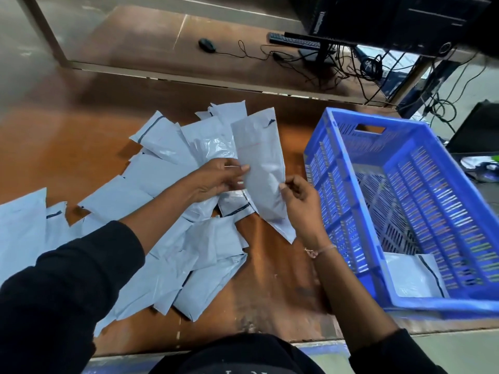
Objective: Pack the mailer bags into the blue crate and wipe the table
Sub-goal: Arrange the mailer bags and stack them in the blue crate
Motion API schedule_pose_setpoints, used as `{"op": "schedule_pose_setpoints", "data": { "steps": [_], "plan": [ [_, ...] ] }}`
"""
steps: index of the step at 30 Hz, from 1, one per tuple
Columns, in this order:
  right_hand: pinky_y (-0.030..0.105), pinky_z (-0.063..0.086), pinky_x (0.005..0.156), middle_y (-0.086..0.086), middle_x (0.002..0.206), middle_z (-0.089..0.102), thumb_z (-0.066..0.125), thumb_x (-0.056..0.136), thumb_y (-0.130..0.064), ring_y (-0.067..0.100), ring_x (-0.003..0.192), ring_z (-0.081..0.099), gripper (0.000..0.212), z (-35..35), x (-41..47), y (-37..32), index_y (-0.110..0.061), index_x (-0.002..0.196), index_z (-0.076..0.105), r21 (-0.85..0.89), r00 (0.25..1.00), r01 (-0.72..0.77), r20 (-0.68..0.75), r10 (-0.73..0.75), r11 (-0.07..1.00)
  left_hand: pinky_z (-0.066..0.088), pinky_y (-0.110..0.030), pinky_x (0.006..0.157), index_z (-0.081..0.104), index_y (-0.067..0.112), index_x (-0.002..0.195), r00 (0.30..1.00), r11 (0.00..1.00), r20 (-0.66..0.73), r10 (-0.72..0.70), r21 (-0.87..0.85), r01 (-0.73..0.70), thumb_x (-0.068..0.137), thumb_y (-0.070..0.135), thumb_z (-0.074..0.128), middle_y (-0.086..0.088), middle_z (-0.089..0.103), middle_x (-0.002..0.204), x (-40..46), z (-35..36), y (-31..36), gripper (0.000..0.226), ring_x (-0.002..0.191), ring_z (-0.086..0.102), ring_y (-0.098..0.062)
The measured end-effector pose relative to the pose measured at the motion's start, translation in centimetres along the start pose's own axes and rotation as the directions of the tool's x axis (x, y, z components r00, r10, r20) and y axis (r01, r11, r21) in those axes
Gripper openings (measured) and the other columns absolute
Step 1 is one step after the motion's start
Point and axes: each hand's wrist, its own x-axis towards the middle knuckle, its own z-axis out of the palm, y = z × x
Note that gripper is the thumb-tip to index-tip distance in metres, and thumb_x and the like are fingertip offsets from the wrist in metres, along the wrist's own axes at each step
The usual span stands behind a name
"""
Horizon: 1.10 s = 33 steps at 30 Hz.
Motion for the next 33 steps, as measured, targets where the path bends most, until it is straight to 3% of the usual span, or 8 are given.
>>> {"op": "schedule_pose_setpoints", "data": {
  "steps": [4, 7, 13, 17, 21, 25, 29, 33],
  "plan": [
    [0.046, 0.058, 0.086, 0.004, 0.096, 0.073, 0.065, 0.095, -0.023, 0.02, 0.091, 0.068, 0.011, 0.4, 0.2, 2.4, -0.014, 0.095, 0.072, -0.01, 0.976, -0.212, -0.057, 0.211, 0.977, 0.062, -0.038, 0.09, 0.063, 0.009, 0.134, 0.986, 0.989, -0.094, 0.14, 0.06, -0.134, 0.094, 0.014, 0.072, -0.004, 0.074, 0.124, -0.3, 0.2, 0.6, 0.041, 0.111, 0.073, -0.021],
    [0.048, 0.058, 0.082, 0.002, 0.093, 0.073, 0.067, 0.092, -0.028, 0.022, 0.087, 0.068, 0.015, 0.8, 0.8, 3.5, -0.014, 0.095, 0.072, -0.187, 0.961, -0.266, -0.128, 0.245, 0.946, 0.062, -0.042, 0.089, 0.061, 0.012, 0.137, 0.96, 0.98, -0.2, 0.194, 0.091, -0.179, 0.093, 0.013, 0.074, -0.001, 0.072, 0.128, -0.4, -0.6, 1.0, 0.046, 0.113, 0.072, -0.022],
    [0.039, 0.05, 0.097, 0.013, 0.133, 0.055, 0.081, 0.076, -0.046, 0.032, 0.116, 0.056, 0.066, 1.6, 1.1, 5.6, -0.01, 0.126, 0.061, -0.736, 0.967, 0.042, 0.201, 0.159, 0.676, 0.064, -0.036, 0.082, 0.057, 0.02, 0.135, 0.893, 0.946, -0.353, 0.279, 0.259, -0.193, 0.097, 0.02, 0.07, 0.002, 0.069, 0.128, -1.2, -2.3, 1.9, 0.04, 0.113, 0.069, -0.02],
    [0.043, 0.053, 0.09, 0.017, 0.132, 0.053, 0.077, 0.081, -0.036, 0.038, 0.103, 0.062, 0.05, 2.5, 0.9, 6.0, -0.007, 0.118, 0.062, -0.801, 0.975, 0.089, 0.19, 0.111, 0.592, 0.062, -0.036, 0.082, 0.057, 0.02, 0.134, 0.892, 0.934, -0.357, 0.276, 0.317, -0.162, 0.098, 0.024, 0.068, 0.002, 0.068, 0.126, -1.7, -2.7, 1.9, 0.038, 0.11, 0.069, -0.018],
    [0.042, 0.057, 0.067, 0.018, 0.104, 0.063, 0.065, 0.085, -0.025, 0.042, 0.08, 0.066, 0.023, 2.8, 0.7, 5.3, -0.006, 0.097, 0.064, -0.858, 0.989, 0.133, 0.15, -0.006, 0.496, 0.058, -0.032, 0.086, 0.056, 0.023, 0.131, 0.896, 0.913, -0.343, 0.282, 0.382, -0.141, 0.099, 0.025, 0.067, 0.006, 0.066, 0.122, -1.9, -2.6, 1.5, 0.034, 0.107, 0.067, -0.013],
    [0.033, 0.044, 0.052, 0.012, 0.073, 0.065, 0.057, 0.089, -0.018, 0.035, 0.064, 0.065, 0.014, 2.1, 1.0, 4.1, -0.007, 0.083, 0.064, -0.8, 0.995, 0.017, -0.043, -0.086, 0.6, 0.056, -0.035, 0.093, 0.052, 0.029, 0.129, 0.904, 0.896, -0.33, 0.273, 0.43, -0.114, 0.099, 0.029, 0.067, 0.009, 0.062, 0.123, -1.8, -2.3, 1.2, 0.033, 0.109, 0.064, -0.014],
    [0.025, 0.037, 0.058, 0.009, 0.083, 0.069, 0.062, 0.092, -0.021, 0.026, 0.068, 0.064, 0.017, 1.2, 1.3, 1.0, -0.008, 0.096, 0.073, -0.646, 0.954, -0.06, -0.262, -0.146, 0.761, 0.055, -0.036, 0.092, 0.051, 0.025, 0.137, 0.911, 0.889, -0.328, 0.251, 0.451, -0.082, 0.102, 0.03, 0.062, 0.006, 0.06, 0.129, -1.6, -1.5, 1.0, 0.037, 0.112, 0.06, -0.018],
    [0.026, 0.033, 0.057, 0.005, 0.09, 0.062, 0.06, 0.094, -0.029, 0.023, 0.067, 0.057, 0.02, 2.3, 0.9, -2.1, -0.013, 0.09, 0.071, -0.675, 0.943, 0.111, -0.16, -0.292, 0.73, 0.06, -0.044, 0.089, 0.052, 0.026, 0.134, 0.945, 0.931, -0.271, 0.181, 0.356, -0.076, 0.104, 0.029, 0.057, 0.0, 0.066, 0.128, -1.4, -0.1, 0.6, 0.03, 0.11, 0.068, -0.026]
  ]
}}
